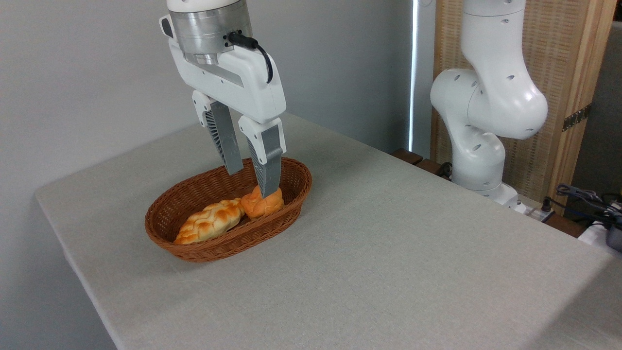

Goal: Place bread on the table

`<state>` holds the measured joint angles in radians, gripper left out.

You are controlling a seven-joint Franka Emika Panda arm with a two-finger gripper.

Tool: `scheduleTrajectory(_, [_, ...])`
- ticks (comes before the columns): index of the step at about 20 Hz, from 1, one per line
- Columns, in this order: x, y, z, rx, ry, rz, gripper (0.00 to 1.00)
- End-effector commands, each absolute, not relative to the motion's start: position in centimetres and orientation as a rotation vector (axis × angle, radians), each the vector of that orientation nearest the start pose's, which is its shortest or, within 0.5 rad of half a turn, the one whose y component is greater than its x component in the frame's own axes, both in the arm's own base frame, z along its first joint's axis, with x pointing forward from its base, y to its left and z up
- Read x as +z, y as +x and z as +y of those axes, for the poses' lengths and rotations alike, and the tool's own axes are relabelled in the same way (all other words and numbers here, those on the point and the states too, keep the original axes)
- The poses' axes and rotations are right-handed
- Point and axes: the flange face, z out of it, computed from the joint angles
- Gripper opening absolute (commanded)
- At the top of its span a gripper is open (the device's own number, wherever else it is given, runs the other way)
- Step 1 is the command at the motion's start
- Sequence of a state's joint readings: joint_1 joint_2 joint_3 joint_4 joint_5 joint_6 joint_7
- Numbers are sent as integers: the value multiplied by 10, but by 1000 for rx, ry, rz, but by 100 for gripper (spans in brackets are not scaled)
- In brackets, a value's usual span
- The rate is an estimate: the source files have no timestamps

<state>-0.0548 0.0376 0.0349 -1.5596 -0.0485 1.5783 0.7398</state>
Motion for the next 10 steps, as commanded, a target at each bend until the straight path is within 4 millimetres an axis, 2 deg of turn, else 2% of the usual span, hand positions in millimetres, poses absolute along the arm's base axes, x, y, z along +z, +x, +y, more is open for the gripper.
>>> scheduleTrajectory(1, [607, 564, -21, -1, -2970, 1220, 100])
scheduleTrajectory(10, [606, 564, -27, 3, -2963, 1236, 100])
